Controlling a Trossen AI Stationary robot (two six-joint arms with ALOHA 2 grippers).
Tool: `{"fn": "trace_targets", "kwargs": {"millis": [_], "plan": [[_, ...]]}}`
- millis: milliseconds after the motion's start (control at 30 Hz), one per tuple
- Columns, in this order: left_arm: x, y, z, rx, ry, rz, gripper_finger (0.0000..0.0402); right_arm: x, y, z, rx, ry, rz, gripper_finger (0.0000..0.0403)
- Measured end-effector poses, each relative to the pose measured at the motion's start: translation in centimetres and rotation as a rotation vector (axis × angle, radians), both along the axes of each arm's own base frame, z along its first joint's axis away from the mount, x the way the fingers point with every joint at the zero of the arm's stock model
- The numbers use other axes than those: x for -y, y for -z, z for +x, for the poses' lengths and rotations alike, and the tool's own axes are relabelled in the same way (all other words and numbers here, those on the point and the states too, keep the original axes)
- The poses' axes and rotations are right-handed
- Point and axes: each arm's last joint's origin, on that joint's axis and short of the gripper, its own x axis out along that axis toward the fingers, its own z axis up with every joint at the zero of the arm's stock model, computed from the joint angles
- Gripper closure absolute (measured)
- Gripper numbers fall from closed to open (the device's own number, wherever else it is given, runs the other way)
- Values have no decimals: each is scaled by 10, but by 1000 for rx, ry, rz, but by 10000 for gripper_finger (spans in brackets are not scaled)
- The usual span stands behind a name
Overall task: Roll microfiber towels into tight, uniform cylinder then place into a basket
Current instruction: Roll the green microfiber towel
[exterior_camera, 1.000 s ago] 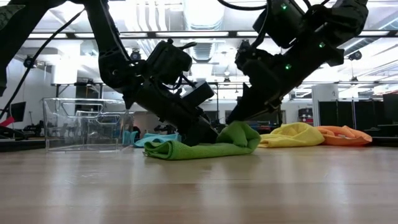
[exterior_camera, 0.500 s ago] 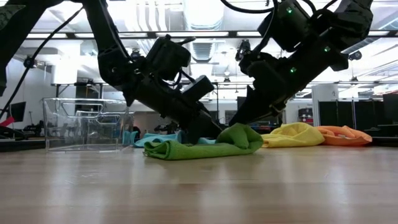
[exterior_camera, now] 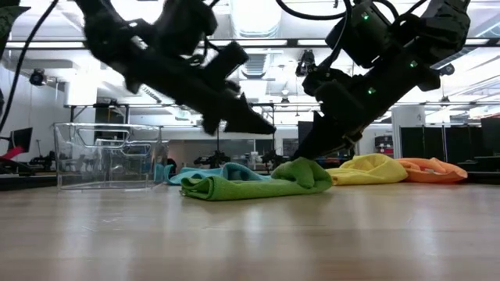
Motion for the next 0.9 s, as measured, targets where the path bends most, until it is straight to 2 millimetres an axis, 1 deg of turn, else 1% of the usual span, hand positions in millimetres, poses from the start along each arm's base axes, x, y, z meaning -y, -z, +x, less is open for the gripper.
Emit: {"fn": "trace_targets", "kwargs": {"millis": [67,133,200,333,500,633,900], "plan": [[10,9,-5,-40,30,-21,402,0,0,0,0,0,0,394],[17,16,-3,-44,40,-43,402,0,0,0,-2,0,0,394],[19,25,-1,-68,34,-57,402,0,0,0,-1,0,0,394],[19,38,15,-78,12,-89,402,0,1,0,-2,1,-1,394],[20,53,34,-91,-42,-61,402,0,1,-1,-5,0,-4,394],[20,53,43,-77,-75,-45,402,0,1,-1,-6,-1,-6,394],[19,48,48,-58,-82,-47,402,0,1,-1,-7,-7,-14,394]]}}
